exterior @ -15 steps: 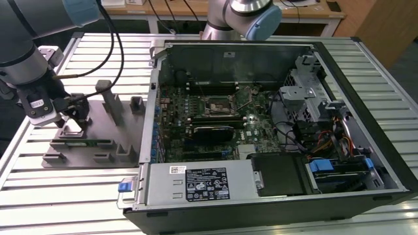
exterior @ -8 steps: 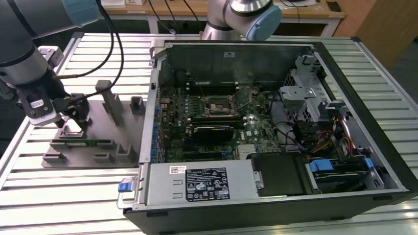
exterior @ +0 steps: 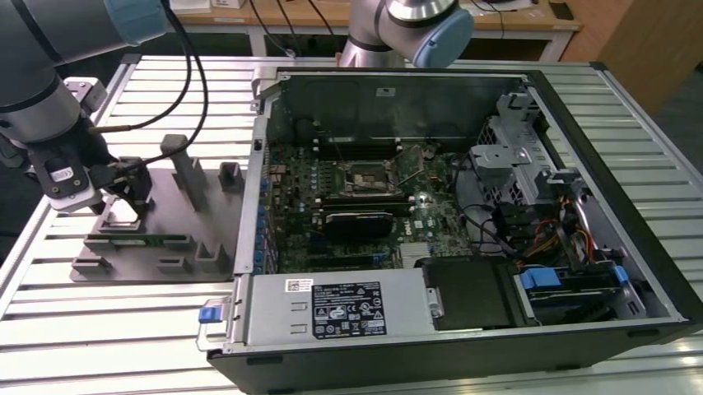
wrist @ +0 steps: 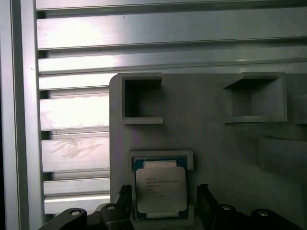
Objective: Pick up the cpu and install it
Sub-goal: 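Pick up the cpu and move it towards the insertion slot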
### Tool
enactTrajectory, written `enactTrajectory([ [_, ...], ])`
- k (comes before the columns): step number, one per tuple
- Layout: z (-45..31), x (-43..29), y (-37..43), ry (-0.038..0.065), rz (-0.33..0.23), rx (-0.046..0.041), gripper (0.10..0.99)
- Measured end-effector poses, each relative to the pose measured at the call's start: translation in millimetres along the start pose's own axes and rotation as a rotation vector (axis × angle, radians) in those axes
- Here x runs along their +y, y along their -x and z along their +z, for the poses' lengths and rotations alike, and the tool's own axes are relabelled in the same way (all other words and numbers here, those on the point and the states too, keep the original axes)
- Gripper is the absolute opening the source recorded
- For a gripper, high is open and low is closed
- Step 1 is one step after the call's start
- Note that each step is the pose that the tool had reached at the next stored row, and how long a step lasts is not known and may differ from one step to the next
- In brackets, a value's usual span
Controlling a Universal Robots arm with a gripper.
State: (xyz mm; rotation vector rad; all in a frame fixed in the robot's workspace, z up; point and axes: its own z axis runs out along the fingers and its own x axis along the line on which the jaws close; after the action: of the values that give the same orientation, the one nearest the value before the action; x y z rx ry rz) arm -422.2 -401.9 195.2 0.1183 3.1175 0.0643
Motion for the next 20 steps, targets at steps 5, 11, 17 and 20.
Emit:
enactTrajectory([
  [5, 1.2, 0.0, -0.1, 0.0, -0.019, 0.0008, 0.663],
  [11, 4.9, 0.6, -0.2, 0.001, -0.036, 0.0017, 0.663],
  [17, 9.7, 1.4, -0.4, 0.001, -0.039, 0.0017, 0.663],
  [20, 11.3, 1.4, -0.4, 0.001, -0.039, 0.0017, 0.663],
])
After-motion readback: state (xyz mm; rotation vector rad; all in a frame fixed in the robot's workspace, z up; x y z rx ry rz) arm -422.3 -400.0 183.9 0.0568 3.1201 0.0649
